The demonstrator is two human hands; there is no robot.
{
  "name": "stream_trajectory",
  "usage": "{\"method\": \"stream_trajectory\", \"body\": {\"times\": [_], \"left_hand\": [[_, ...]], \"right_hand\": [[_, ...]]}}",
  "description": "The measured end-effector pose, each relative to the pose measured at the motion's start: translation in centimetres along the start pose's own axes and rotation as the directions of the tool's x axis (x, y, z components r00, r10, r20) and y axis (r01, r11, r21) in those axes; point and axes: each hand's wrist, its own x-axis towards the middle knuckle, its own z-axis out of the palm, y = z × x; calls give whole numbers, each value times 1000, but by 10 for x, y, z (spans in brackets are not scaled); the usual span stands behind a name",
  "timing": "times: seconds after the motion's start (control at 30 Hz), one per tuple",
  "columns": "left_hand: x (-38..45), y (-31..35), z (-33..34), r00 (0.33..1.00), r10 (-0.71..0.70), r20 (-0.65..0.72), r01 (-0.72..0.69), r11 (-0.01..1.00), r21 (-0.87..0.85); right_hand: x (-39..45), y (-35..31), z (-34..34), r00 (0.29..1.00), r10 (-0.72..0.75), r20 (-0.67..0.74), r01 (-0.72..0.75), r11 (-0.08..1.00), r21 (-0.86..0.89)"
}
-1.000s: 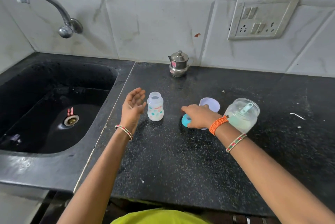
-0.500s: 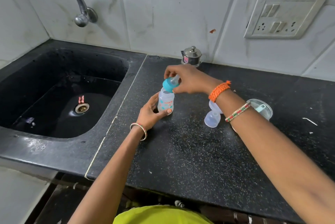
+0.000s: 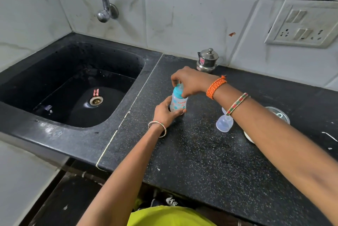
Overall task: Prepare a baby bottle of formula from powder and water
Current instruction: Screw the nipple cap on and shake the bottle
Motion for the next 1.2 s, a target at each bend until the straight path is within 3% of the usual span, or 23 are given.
{"method": "stream_trajectory", "body": {"times": [0.17,0.3,0.37,0.47,0.53,0.63,0.73,0.87,0.97,1.1,1.2], "left_hand": [[0,2,-1,1000,1,4,-1,1000,-6],[0,0,-1,1000,-6,12,6,1000,-7],[1,-1,-1,1000,-3,12,3,1000,-16],[3,-3,0,1000,-7,14,7,999,-35],[4,-5,0,1000,8,22,-7,1000,-24],[5,-8,0,999,11,38,-10,1000,-15],[6,-7,-1,999,0,50,2,999,-32],[7,-9,-1,998,5,61,-3,1000,-27],[7,-9,-2,998,11,60,-9,1000,-28],[5,-7,-1,999,17,47,-16,1000,-22],[6,-10,-1,999,28,46,-29,1000,5]], "right_hand": [[-6,-6,1,983,87,-159,-106,987,-119],[-8,-1,11,950,185,-250,-214,973,-91],[-9,3,10,964,186,-189,-182,983,37],[-19,8,9,999,10,-40,5,937,348],[-26,11,18,997,-15,-82,50,896,442],[-27,13,32,976,73,-207,49,846,531],[-25,14,32,969,119,-216,29,816,577],[-24,13,28,964,142,-226,15,818,576],[-23,9,28,959,90,-268,47,885,464],[-23,12,40,937,151,-314,-52,952,301],[-23,12,39,899,209,-384,-58,928,369]]}}
